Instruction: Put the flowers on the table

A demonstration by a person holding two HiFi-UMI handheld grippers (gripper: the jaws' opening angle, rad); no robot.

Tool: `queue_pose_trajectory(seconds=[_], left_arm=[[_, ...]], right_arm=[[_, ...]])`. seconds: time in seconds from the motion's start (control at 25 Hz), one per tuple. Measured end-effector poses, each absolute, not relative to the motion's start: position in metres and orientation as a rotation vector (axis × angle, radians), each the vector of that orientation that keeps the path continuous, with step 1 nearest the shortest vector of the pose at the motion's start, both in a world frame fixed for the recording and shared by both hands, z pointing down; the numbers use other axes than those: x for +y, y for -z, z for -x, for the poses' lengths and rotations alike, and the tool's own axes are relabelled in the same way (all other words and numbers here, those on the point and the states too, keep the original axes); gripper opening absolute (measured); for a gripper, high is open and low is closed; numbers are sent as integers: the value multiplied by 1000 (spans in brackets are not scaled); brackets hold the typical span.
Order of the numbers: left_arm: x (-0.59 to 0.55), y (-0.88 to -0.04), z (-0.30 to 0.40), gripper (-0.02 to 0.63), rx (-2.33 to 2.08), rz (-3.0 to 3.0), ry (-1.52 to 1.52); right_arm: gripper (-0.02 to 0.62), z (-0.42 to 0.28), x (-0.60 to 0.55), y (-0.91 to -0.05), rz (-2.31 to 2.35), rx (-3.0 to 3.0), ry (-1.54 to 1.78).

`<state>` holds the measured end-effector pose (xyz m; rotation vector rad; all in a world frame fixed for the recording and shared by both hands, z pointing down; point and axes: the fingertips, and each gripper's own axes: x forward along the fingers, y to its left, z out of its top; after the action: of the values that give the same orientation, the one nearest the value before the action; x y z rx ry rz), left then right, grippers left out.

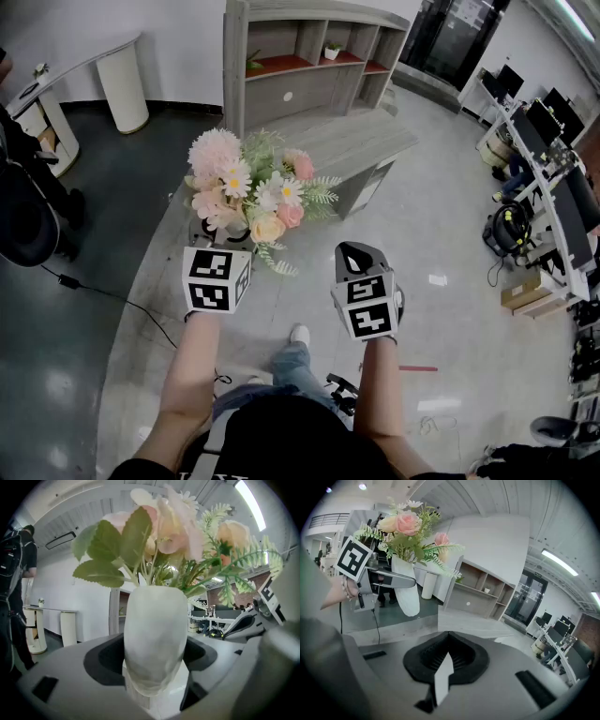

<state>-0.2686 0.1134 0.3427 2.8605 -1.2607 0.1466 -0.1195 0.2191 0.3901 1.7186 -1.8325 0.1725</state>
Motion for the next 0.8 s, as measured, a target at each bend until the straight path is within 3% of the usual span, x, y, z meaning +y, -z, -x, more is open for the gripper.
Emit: queue_pose_trajectory(seconds=[0.8], left_arm=[[40,-346,190,354,-1296,-2859,-204]], right_arm=[[15,30,148,-390,-1800,-1882,-203]])
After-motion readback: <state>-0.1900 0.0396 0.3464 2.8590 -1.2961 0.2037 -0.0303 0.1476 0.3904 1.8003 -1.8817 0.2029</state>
